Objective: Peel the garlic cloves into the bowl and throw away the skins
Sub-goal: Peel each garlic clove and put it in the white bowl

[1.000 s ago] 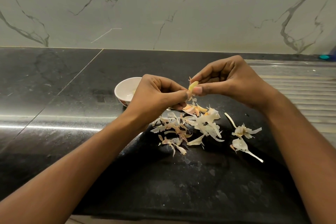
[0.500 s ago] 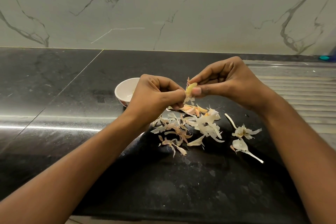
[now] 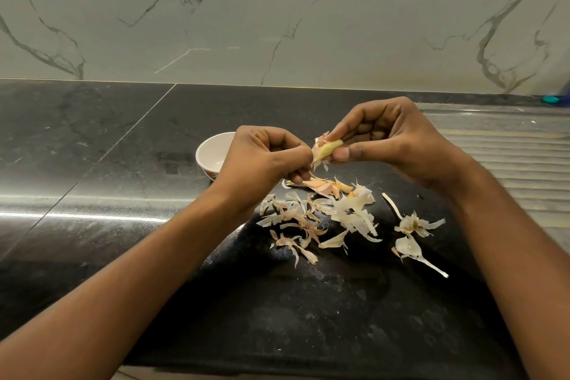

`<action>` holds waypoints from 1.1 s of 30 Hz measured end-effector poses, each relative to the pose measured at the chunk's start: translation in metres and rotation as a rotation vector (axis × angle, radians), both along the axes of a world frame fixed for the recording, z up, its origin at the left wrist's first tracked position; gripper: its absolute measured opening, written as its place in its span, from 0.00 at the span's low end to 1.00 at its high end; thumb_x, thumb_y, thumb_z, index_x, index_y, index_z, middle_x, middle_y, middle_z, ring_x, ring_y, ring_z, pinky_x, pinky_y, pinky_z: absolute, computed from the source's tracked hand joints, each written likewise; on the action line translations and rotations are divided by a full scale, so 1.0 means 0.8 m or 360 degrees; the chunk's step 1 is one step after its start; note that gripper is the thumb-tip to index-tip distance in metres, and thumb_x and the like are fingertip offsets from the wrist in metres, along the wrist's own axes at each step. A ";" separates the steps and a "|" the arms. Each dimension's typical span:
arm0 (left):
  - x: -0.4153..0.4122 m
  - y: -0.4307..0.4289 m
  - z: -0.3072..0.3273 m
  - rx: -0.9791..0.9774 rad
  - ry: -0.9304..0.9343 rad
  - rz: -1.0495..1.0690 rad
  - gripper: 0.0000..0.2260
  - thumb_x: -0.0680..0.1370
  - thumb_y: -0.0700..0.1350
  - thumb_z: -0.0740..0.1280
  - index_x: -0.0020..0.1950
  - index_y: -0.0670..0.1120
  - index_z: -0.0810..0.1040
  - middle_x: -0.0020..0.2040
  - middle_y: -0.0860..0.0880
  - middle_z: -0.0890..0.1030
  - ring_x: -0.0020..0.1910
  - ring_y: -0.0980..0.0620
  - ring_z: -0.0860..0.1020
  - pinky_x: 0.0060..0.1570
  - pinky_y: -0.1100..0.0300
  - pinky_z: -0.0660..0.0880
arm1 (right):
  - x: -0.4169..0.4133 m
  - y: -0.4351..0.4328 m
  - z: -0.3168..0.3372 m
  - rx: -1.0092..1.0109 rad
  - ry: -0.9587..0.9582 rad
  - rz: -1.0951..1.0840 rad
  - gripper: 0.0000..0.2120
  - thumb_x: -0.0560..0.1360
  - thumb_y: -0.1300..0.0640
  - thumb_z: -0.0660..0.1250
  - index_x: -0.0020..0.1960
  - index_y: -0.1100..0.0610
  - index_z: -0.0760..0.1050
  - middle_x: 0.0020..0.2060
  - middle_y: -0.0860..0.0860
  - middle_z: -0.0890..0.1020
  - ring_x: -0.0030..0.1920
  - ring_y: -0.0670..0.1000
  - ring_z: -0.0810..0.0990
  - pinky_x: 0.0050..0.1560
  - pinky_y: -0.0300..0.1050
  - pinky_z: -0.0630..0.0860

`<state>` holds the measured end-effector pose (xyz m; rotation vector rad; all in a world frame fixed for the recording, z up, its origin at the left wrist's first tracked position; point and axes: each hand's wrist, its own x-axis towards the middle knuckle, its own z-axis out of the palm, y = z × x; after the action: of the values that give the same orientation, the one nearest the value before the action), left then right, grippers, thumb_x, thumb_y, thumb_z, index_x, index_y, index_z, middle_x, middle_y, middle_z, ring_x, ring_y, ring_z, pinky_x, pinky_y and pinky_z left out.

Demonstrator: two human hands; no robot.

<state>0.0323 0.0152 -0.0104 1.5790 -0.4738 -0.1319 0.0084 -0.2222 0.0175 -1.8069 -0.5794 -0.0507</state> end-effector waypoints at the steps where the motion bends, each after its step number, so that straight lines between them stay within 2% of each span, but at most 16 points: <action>1: 0.000 0.000 0.000 0.0003 0.0012 -0.0002 0.06 0.78 0.31 0.71 0.44 0.37 0.85 0.39 0.37 0.85 0.35 0.47 0.82 0.36 0.62 0.81 | 0.000 0.000 -0.001 0.0006 0.0004 0.0002 0.13 0.71 0.68 0.78 0.55 0.65 0.83 0.54 0.60 0.89 0.56 0.61 0.89 0.60 0.49 0.85; 5: 0.000 0.000 0.001 -0.0012 0.0100 -0.0024 0.05 0.78 0.31 0.70 0.44 0.36 0.85 0.39 0.36 0.85 0.36 0.44 0.82 0.36 0.61 0.81 | 0.001 0.000 -0.002 0.0039 0.0024 -0.0004 0.14 0.70 0.66 0.78 0.55 0.65 0.83 0.54 0.60 0.89 0.56 0.61 0.89 0.59 0.49 0.85; 9: -0.001 0.001 0.005 -0.0172 0.0292 -0.0122 0.05 0.80 0.34 0.70 0.48 0.34 0.85 0.46 0.32 0.85 0.41 0.40 0.83 0.39 0.59 0.83 | 0.002 -0.003 0.000 0.0092 0.0029 -0.0038 0.14 0.70 0.66 0.78 0.55 0.65 0.83 0.54 0.60 0.89 0.56 0.60 0.89 0.58 0.47 0.85; 11: -0.002 0.001 0.008 -0.0254 0.0381 -0.0174 0.07 0.80 0.38 0.71 0.49 0.35 0.85 0.48 0.33 0.86 0.42 0.41 0.85 0.41 0.58 0.84 | 0.001 -0.004 0.001 0.0094 0.0007 -0.0063 0.14 0.70 0.66 0.78 0.55 0.64 0.83 0.54 0.58 0.89 0.57 0.59 0.89 0.58 0.47 0.85; 14: -0.002 0.002 0.008 -0.0263 0.0396 -0.0231 0.13 0.74 0.43 0.74 0.54 0.35 0.85 0.50 0.34 0.86 0.43 0.42 0.85 0.43 0.58 0.85 | 0.000 -0.003 0.001 0.0083 -0.0012 -0.0087 0.14 0.70 0.66 0.78 0.55 0.64 0.83 0.54 0.57 0.89 0.57 0.58 0.89 0.58 0.46 0.85; 16: 0.000 0.003 0.006 -0.0235 0.0379 -0.0230 0.14 0.74 0.42 0.74 0.55 0.35 0.85 0.50 0.34 0.87 0.43 0.44 0.85 0.43 0.59 0.85 | 0.001 -0.002 0.000 0.0071 -0.0023 -0.0090 0.14 0.70 0.66 0.78 0.55 0.64 0.83 0.54 0.57 0.89 0.57 0.58 0.89 0.58 0.45 0.85; 21: 0.002 0.003 0.005 -0.0215 0.0322 -0.0220 0.08 0.77 0.38 0.72 0.53 0.35 0.85 0.46 0.37 0.87 0.41 0.46 0.85 0.42 0.60 0.84 | 0.001 -0.002 0.000 0.0104 -0.0064 -0.0089 0.14 0.70 0.65 0.78 0.55 0.63 0.84 0.53 0.57 0.89 0.56 0.58 0.89 0.57 0.43 0.85; 25: 0.002 0.003 0.004 -0.0277 0.0400 -0.0239 0.06 0.79 0.34 0.69 0.50 0.36 0.86 0.43 0.39 0.86 0.39 0.47 0.84 0.41 0.61 0.83 | 0.002 -0.003 -0.002 0.0123 -0.0033 -0.0038 0.13 0.70 0.68 0.77 0.55 0.63 0.84 0.53 0.58 0.89 0.58 0.60 0.88 0.60 0.47 0.85; 30: 0.000 0.003 0.007 -0.0330 0.0480 -0.0332 0.08 0.74 0.37 0.71 0.51 0.36 0.86 0.44 0.38 0.85 0.39 0.48 0.83 0.40 0.62 0.82 | 0.005 -0.005 -0.007 0.0134 0.0078 0.0003 0.12 0.70 0.68 0.77 0.53 0.61 0.85 0.52 0.58 0.89 0.57 0.59 0.88 0.59 0.45 0.84; 33: 0.002 0.003 0.006 -0.0311 0.0431 -0.0318 0.07 0.78 0.35 0.69 0.52 0.35 0.85 0.44 0.38 0.85 0.39 0.48 0.83 0.39 0.62 0.82 | 0.006 -0.004 -0.008 0.0077 0.0073 -0.0038 0.13 0.70 0.68 0.77 0.55 0.63 0.84 0.52 0.58 0.89 0.57 0.58 0.89 0.59 0.45 0.84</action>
<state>0.0340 0.0180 -0.0058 1.2974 -0.4170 -0.4334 0.0135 -0.2253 0.0109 -1.7637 -0.5198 -0.0391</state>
